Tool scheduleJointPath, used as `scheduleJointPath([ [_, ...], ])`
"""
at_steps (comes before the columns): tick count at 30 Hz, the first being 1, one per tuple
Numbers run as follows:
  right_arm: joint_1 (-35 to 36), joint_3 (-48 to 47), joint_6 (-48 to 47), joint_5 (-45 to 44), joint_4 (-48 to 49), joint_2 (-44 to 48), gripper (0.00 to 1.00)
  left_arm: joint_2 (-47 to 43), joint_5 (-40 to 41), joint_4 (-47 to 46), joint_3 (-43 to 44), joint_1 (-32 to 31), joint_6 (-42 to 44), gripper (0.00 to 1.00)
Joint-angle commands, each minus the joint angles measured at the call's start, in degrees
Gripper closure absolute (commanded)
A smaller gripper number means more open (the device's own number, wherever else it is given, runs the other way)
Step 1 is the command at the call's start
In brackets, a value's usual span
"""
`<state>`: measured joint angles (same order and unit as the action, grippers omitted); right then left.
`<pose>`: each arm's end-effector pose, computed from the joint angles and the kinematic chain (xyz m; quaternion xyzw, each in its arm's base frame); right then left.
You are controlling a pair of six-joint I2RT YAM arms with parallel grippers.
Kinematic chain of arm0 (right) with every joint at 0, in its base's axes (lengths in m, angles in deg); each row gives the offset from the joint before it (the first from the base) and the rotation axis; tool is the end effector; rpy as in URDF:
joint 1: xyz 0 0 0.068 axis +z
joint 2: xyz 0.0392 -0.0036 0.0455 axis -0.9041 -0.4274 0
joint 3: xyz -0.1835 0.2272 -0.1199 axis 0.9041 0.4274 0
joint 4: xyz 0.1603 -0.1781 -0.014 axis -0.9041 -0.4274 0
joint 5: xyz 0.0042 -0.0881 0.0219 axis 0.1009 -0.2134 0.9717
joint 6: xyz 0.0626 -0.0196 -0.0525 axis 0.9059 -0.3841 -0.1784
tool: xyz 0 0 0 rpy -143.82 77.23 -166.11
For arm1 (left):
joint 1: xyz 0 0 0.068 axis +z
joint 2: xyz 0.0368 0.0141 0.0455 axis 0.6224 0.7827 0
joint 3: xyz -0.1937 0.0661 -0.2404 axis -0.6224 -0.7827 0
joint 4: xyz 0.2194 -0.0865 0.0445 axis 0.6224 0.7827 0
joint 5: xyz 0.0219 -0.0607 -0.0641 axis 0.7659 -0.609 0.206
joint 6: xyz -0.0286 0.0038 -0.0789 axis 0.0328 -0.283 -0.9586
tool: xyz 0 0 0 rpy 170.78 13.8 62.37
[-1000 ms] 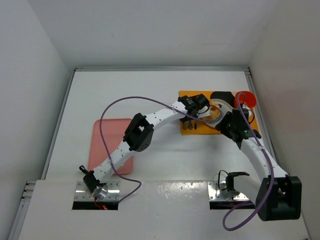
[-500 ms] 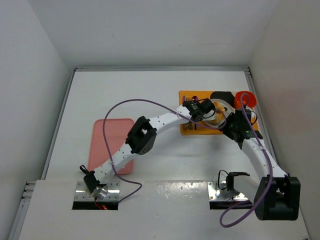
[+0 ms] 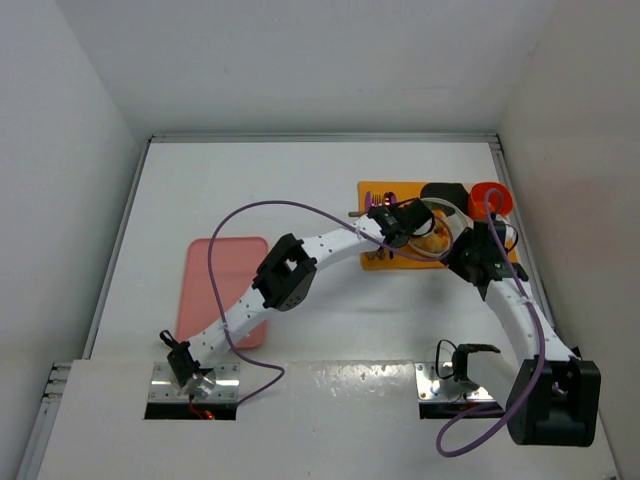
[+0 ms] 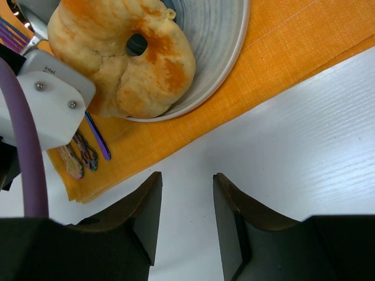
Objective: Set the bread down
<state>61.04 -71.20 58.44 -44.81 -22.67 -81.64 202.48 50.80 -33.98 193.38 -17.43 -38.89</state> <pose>0.1836 -0.0167 0.2141 0.3704 0.8522 0.0903 0.3584 0.3739 -0.4695 0.1652 0.5807 0.6879 0.2679 0.3432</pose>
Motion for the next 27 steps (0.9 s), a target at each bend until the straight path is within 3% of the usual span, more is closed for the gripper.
scheduleJointPath([
  [1, -0.29, -0.37, -0.91, -0.05, 0.84, 1.17, 0.60, -0.02, 7.10, -6.84, -0.84, -0.94, 2.43, 1.00],
  [7, -0.56, -0.54, -1.09, 0.56, 1.01, 1.09, 0.60, -2.04, 13.17, -12.20, -3.21, 1.77, 5.32, 1.00],
  [20, -0.47, -0.45, -0.65, 1.61, 1.98, 0.64, 0.61, -11.97, 13.27, -13.44, -7.96, 4.94, 2.97, 1.00],
  [25, -0.56, -0.54, -1.78, 2.40, 0.41, 2.22, 0.61, -19.87, 5.47, -3.36, -10.06, 9.77, -5.72, 1.00],
  [27, -0.56, -0.72, -3.54, 2.67, -1.17, 3.45, 0.61, -26.26, -0.23, 3.39, -13.64, 14.93, -11.26, 1.00],
])
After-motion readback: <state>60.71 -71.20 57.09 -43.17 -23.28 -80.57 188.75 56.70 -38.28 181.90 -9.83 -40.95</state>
